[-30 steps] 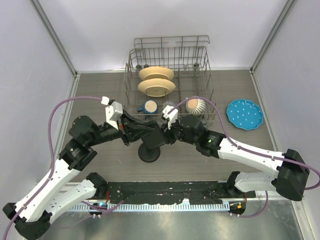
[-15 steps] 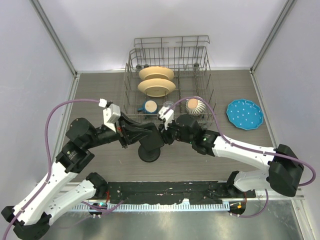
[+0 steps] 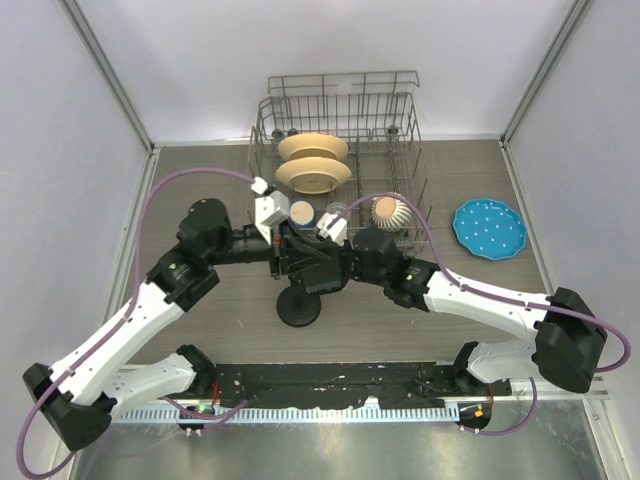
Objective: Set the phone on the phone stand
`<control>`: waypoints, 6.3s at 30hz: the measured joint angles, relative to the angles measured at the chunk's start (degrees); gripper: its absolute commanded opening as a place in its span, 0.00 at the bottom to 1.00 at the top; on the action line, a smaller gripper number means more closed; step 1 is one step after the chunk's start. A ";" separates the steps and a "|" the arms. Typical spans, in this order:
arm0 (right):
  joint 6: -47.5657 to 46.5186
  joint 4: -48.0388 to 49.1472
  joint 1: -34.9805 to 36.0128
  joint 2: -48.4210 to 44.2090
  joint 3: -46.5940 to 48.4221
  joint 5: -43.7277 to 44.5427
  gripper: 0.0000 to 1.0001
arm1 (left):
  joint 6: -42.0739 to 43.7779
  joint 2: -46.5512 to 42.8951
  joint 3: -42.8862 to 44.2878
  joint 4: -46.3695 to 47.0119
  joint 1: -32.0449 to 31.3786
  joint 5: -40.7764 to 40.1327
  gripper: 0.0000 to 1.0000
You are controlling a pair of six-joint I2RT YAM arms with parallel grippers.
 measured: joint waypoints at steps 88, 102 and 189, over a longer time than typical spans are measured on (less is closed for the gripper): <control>57.88 38.49 -14.73 9.31 -10.12 -32.59 0.50 | -0.70 -12.66 -9.81 17.94 -5.57 -9.29 0.00; 60.57 42.97 -13.90 11.45 -11.10 -32.24 0.24 | -0.76 -12.04 -9.81 17.81 -5.57 -8.61 0.00; 1.51 38.64 11.98 -0.13 -16.35 11.69 0.55 | 5.57 -34.93 -2.16 -9.38 -5.05 -40.61 0.00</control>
